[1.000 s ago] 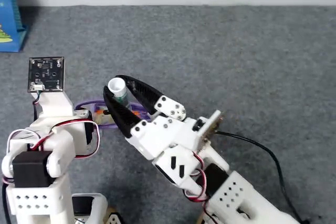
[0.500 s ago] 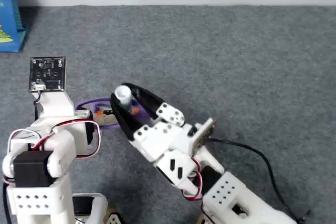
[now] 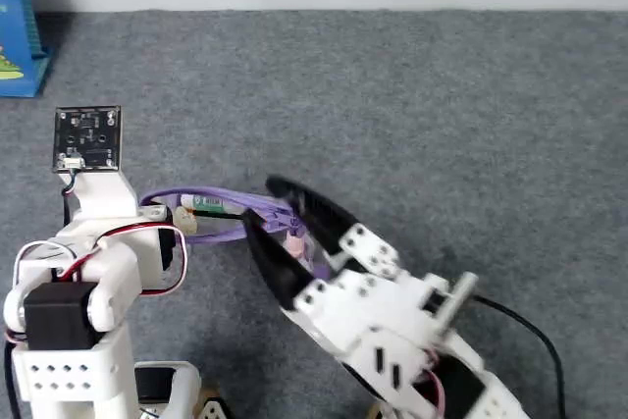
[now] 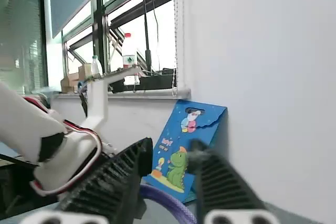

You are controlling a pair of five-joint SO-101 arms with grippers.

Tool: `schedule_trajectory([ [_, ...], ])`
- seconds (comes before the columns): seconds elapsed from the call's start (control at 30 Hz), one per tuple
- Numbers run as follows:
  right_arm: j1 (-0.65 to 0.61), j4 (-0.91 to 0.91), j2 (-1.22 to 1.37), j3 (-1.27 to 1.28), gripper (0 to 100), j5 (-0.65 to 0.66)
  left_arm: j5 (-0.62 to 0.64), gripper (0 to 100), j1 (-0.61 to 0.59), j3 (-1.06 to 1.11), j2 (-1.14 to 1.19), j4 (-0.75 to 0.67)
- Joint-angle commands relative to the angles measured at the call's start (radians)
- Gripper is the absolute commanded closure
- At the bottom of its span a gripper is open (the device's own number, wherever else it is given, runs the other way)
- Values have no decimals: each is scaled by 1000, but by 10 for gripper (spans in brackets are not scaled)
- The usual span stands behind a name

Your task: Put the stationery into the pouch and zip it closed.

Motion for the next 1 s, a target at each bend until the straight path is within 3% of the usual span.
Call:
schedule_trajectory([
  [0.0,-4,131,-51,-69,980,-46,3,987,-6,-7,-17,-15],
  [0.1,27,193,-44,-68,980,-48,3,987,-6,-7,-17,-15],
  [0.33,228,395,-39,-69,965,-46,3,987,2,-7,-17,-12],
  [0.57,251,700,-39,-68,756,-43,3,987,2,-7,-17,-14],
  [0.97,153,581,-39,92,746,0,3,987,-3,-7,-17,-14],
])
